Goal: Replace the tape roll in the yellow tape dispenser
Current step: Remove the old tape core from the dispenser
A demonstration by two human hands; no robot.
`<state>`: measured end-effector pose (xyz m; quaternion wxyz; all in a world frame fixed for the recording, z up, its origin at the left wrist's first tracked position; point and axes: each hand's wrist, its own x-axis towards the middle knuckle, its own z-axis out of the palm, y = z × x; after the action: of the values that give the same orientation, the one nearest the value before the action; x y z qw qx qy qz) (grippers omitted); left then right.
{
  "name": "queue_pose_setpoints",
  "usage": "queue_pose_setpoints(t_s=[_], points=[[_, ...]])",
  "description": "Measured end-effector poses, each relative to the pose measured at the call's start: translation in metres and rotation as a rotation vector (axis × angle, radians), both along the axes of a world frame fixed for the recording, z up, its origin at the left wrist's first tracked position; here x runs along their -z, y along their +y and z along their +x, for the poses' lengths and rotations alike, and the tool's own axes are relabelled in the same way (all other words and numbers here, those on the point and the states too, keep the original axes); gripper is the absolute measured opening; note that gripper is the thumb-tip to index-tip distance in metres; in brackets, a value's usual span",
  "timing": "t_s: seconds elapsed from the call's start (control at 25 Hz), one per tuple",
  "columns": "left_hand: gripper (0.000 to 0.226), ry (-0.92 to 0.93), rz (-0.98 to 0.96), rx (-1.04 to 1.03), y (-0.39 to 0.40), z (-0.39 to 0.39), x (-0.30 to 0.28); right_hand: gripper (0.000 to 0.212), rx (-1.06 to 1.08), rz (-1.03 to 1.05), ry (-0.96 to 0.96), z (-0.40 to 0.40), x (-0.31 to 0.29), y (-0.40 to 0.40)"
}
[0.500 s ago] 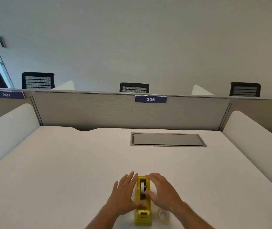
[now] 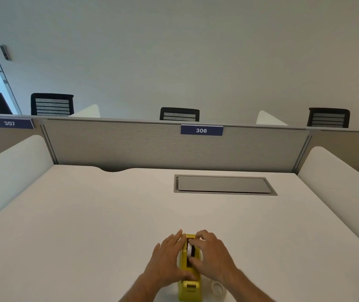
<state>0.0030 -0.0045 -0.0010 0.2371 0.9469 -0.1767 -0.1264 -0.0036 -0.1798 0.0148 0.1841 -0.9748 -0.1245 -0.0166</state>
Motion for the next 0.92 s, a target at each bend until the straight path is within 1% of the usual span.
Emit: queue_pose_setpoints(t_s=[0.4, 0.68, 0.92], points=[[0.123, 0.000, -0.033, -0.004, 0.0027, 0.0070, 0.0102, 0.044, 0.120, 0.159, 0.039, 0.0043, 0.0047, 0.0078], [0.123, 0.006, -0.044, -0.004, 0.0016, 0.0057, 0.0065, 0.039, 0.128, 0.192, 0.024, 0.0030, 0.0064, 0.0086], [0.122, 0.014, -0.035, -0.010, 0.0009, 0.0054, 0.0040, 0.039, 0.158, 0.263, 0.079, 0.0040, 0.0064, 0.0083]])
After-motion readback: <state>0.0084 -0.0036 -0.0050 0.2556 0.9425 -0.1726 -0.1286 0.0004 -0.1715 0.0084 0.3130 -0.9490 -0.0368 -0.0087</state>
